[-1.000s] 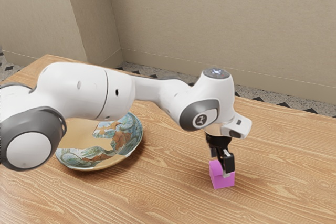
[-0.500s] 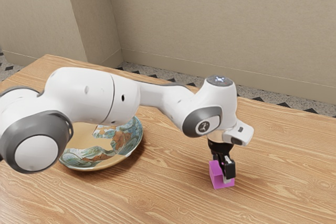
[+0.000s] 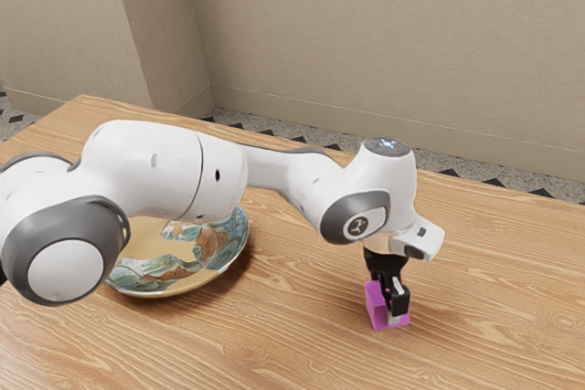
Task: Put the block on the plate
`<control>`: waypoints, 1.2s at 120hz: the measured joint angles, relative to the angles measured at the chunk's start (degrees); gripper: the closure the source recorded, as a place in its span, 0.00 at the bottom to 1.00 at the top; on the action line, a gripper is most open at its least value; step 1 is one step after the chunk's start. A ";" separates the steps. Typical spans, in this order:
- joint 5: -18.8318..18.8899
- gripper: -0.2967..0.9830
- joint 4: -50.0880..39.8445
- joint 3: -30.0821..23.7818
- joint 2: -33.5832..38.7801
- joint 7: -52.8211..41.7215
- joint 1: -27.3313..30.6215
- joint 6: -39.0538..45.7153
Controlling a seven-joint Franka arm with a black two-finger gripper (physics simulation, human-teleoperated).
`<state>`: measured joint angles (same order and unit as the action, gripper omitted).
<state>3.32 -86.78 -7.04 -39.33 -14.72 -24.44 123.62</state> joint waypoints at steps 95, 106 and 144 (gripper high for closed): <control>1.24 0.48 -2.92 2.85 8.98 0.75 2.60 -2.66; 1.40 0.48 -3.48 3.55 10.86 0.78 4.30 -3.61; 2.47 0.47 -9.76 4.23 16.07 0.82 11.79 -6.42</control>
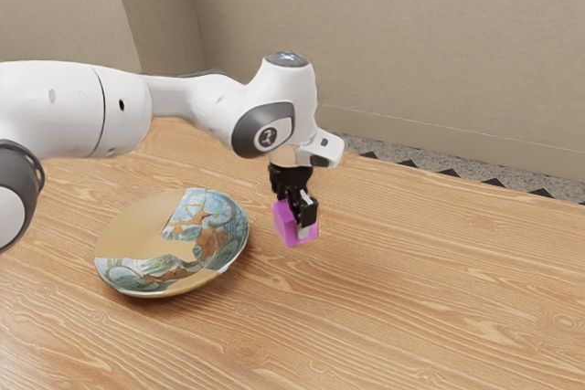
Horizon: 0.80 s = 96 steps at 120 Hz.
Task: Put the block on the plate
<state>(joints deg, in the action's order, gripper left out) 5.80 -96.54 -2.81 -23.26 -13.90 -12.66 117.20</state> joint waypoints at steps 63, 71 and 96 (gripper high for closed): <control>0.95 0.47 -5.46 4.67 4.35 -0.26 6.09 -1.76; 1.01 0.47 -5.90 5.48 4.78 -0.31 6.78 -2.29; 1.09 0.47 -8.31 5.93 5.20 -0.39 10.61 -3.69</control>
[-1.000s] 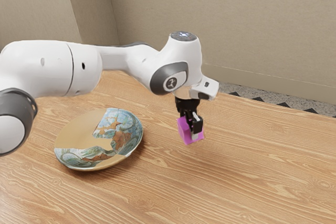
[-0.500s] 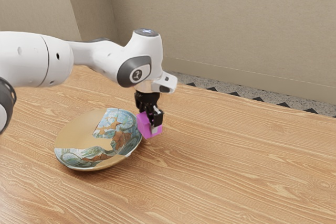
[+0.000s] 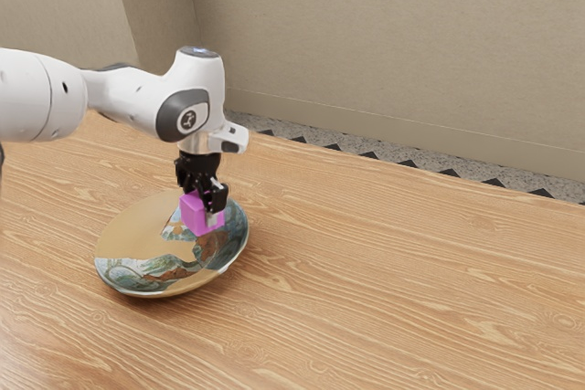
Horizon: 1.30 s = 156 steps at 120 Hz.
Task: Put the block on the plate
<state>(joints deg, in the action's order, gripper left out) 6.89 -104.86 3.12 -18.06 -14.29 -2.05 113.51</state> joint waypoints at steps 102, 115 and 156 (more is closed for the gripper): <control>2.76 0.47 -3.99 0.61 -2.47 -0.49 6.17 4.89; 2.56 0.47 -3.90 0.51 -3.36 -0.52 6.22 5.63; 2.24 0.30 -3.81 0.48 -2.95 -0.93 6.29 6.38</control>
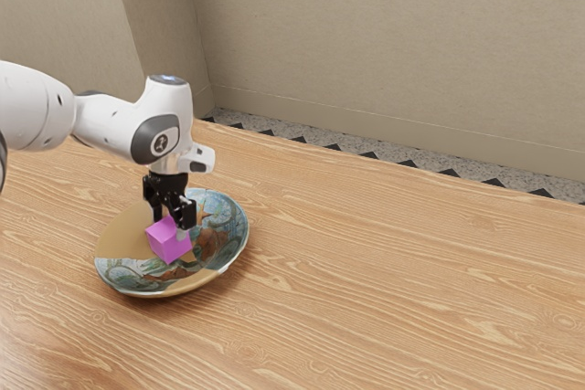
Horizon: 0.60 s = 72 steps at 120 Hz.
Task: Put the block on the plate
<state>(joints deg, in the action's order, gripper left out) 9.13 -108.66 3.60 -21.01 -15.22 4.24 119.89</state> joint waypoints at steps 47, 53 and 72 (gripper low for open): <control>-0.10 0.24 0.10 -0.62 5.62 -0.11 -1.85 -1.12; -0.18 0.24 0.35 -0.62 6.51 -0.05 -2.20 -1.83; -1.04 0.24 1.10 -0.61 11.40 0.30 -3.24 -5.83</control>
<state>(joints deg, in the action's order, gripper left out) 8.09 -107.56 2.99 -9.61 -14.93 1.01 114.07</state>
